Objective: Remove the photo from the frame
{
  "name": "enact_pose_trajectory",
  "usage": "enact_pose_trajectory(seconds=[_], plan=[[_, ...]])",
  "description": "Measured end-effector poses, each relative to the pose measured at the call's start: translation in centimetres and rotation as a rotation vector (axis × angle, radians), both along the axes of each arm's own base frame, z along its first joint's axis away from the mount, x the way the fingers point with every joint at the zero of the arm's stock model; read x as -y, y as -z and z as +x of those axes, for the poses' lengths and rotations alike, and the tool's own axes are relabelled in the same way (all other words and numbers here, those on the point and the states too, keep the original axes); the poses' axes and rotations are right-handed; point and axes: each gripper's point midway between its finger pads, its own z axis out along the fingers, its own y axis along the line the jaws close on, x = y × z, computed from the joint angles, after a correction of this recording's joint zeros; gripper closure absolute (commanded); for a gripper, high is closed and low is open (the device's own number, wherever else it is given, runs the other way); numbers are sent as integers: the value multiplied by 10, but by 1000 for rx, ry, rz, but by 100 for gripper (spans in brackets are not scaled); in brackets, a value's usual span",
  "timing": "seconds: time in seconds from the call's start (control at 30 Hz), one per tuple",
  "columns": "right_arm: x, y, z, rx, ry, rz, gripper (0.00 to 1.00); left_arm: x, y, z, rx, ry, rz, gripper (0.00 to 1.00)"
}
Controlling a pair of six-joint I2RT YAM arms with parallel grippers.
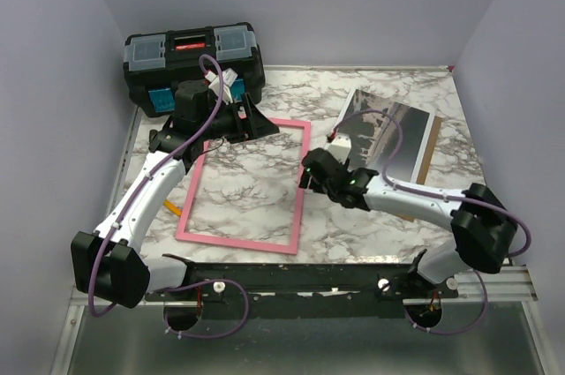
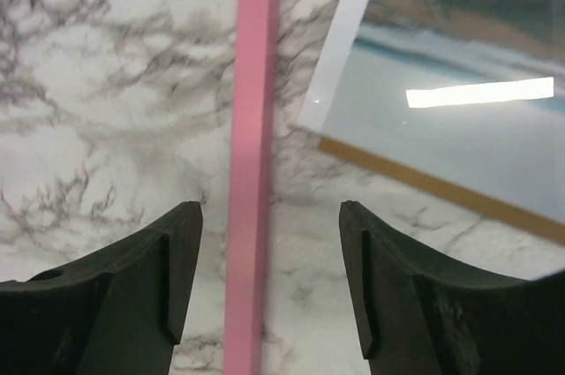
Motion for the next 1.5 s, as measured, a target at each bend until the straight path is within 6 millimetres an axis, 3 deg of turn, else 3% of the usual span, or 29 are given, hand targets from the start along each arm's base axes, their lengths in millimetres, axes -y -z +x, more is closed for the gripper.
enact_pose_trajectory(seconds=[0.07,0.13,0.27,0.53,0.7,0.87,1.07,1.2,1.37,1.5], plan=[[17,-10,15,11,36,19,29,0,0,0,-2,0,-2,23],[43,-16,39,12,102,35,21,0,0,0,-3,0,-3,23],[81,-9,66,-20,186,-21,10,0,0,0,-5,-1,-4,23],[63,-4,112,-47,158,-179,3,1,-1,-1,-11,0,-12,23],[66,16,128,-75,160,-302,3,3,-4,-2,-11,11,-24,23],[68,36,128,-115,124,-377,3,6,-6,-3,-17,29,-45,23],[70,31,120,-98,93,-347,1,13,-2,-3,-38,55,-64,23],[89,16,95,-82,87,-318,1,26,12,-5,-92,99,-79,23],[121,-16,69,-9,132,-240,2,54,38,-16,-185,191,-81,23],[144,-28,48,32,178,-154,14,77,63,-28,-254,265,-62,23]])
